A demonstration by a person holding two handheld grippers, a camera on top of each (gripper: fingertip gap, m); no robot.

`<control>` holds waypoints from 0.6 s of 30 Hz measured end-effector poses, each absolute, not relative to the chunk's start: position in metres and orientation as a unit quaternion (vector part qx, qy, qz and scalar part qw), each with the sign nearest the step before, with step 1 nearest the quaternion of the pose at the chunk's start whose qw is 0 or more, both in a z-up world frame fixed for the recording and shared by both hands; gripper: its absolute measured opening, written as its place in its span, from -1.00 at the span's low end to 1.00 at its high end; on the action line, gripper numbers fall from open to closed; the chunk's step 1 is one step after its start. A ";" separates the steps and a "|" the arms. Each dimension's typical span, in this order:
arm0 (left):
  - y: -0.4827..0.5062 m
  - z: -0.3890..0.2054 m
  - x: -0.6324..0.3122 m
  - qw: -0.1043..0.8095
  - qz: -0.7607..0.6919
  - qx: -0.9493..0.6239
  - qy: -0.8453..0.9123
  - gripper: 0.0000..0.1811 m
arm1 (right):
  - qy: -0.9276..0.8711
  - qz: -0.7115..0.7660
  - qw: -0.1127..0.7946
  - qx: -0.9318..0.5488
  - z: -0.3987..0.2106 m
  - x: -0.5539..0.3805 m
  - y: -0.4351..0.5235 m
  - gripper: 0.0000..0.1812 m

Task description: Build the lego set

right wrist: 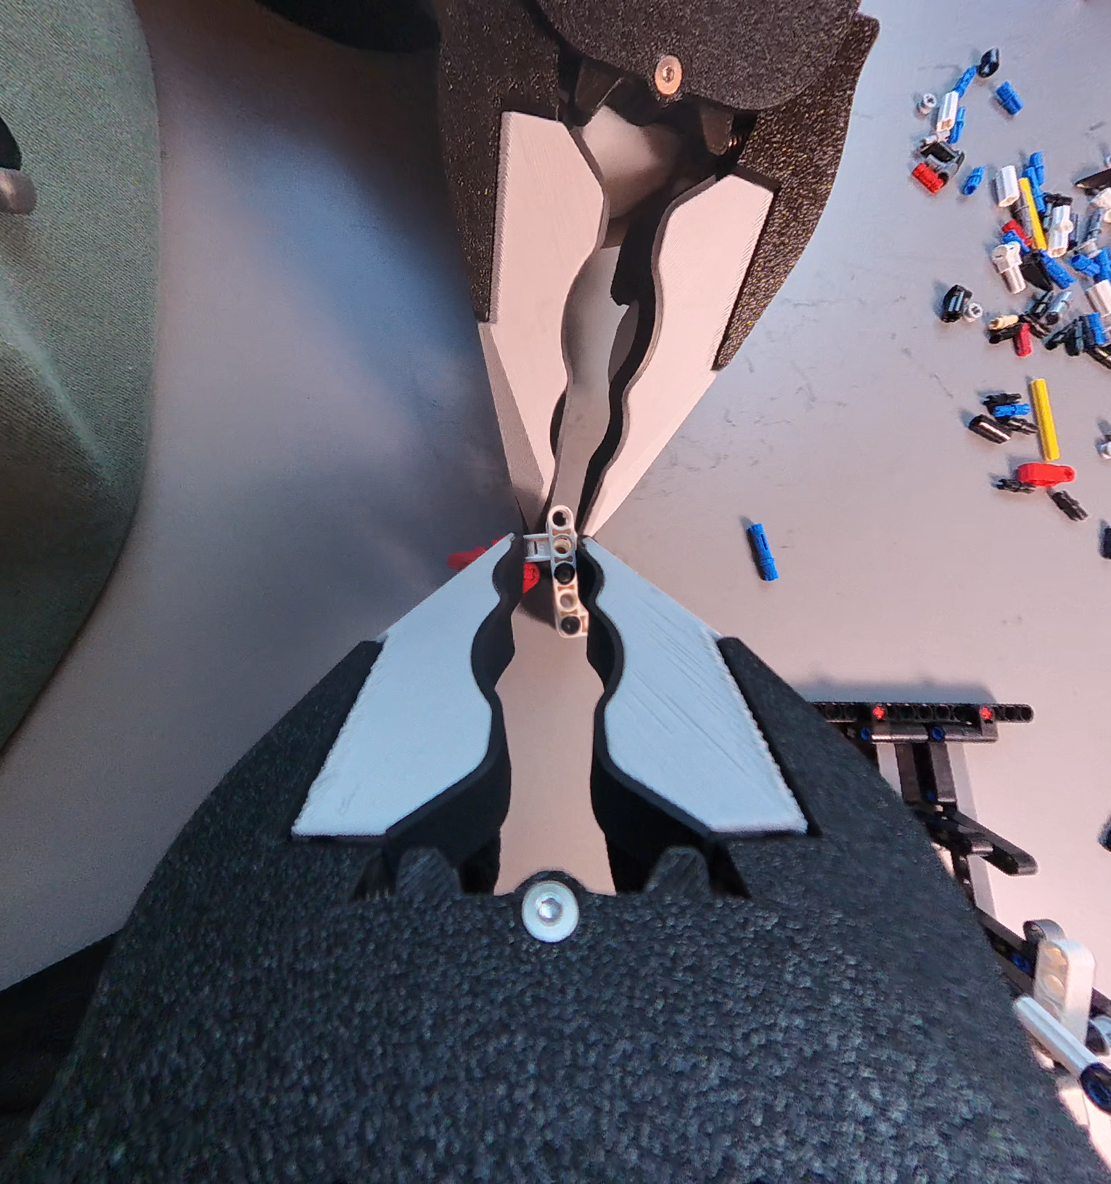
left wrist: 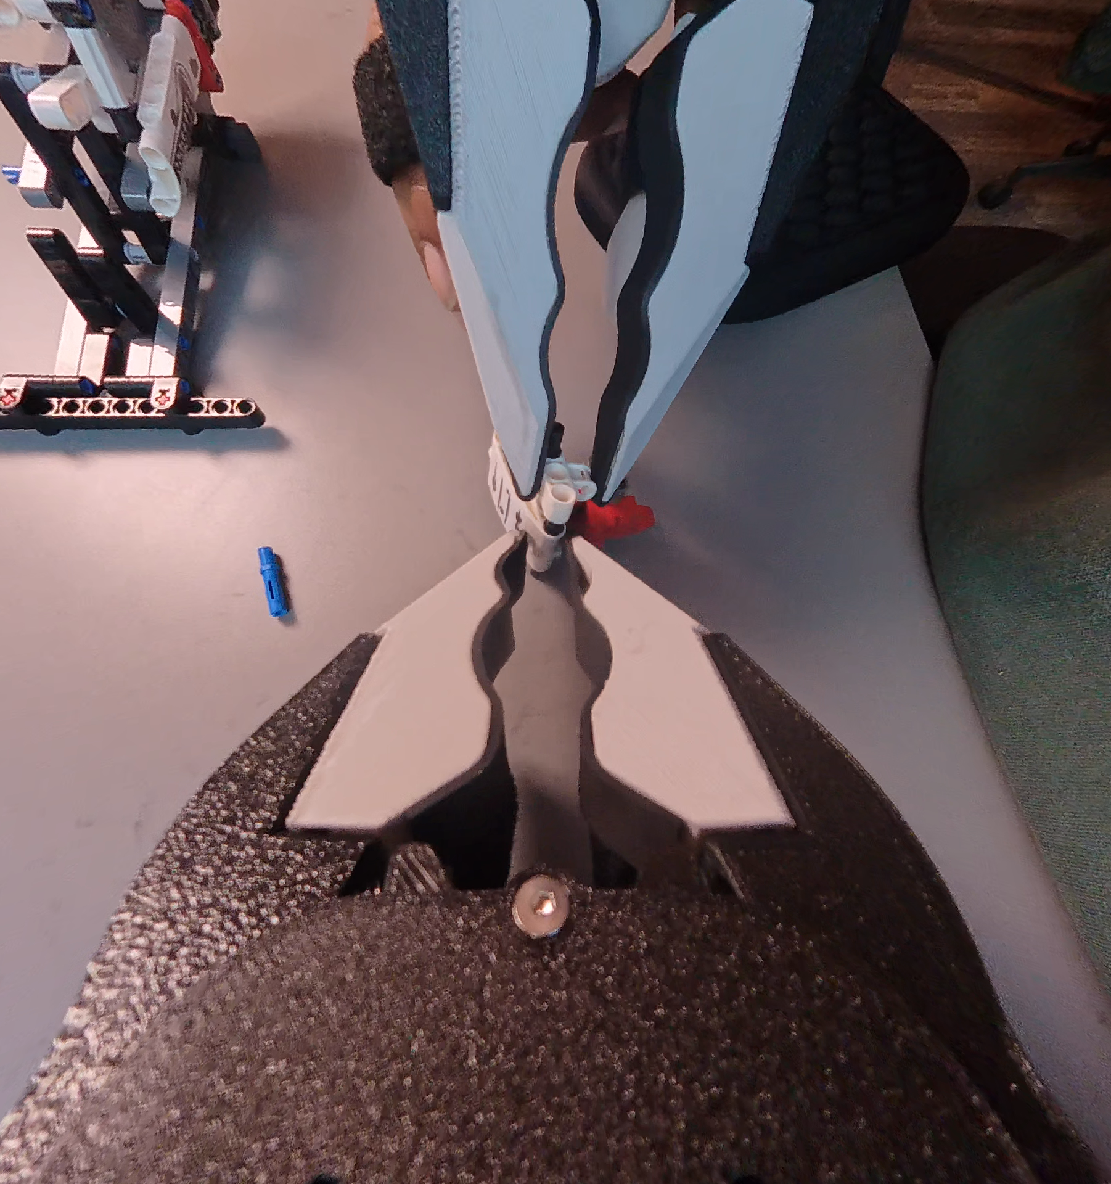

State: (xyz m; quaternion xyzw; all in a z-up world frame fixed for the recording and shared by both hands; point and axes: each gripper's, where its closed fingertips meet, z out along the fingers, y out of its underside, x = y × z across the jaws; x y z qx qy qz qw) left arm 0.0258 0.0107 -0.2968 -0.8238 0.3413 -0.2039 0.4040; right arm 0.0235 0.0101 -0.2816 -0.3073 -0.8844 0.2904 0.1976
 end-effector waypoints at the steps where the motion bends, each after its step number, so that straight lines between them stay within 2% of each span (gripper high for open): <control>1: 0.011 -0.297 0.026 0.404 -0.204 -0.824 0.342 -0.88 | -0.885 0.288 0.197 -0.307 -0.282 0.024 0.010 -0.83; 6: 0.012 -0.297 0.026 0.405 -0.203 -0.823 0.342 -0.89 | -0.891 0.277 0.191 -0.305 -0.284 0.023 0.012 -0.83; 10: 0.010 -0.287 0.023 0.426 -0.205 -0.813 0.339 -0.81 | -0.890 0.277 0.189 -0.308 -0.282 0.023 0.013 -0.83; 13: 0.009 -0.271 0.025 0.459 -0.215 -0.794 0.335 -0.85 | -0.888 0.281 0.188 -0.311 -0.280 0.023 0.012 -0.83; 18: 0.010 -0.272 0.028 0.460 -0.204 -0.793 0.343 -0.93 | -0.887 0.284 0.184 -0.314 -0.280 0.023 0.010 -0.83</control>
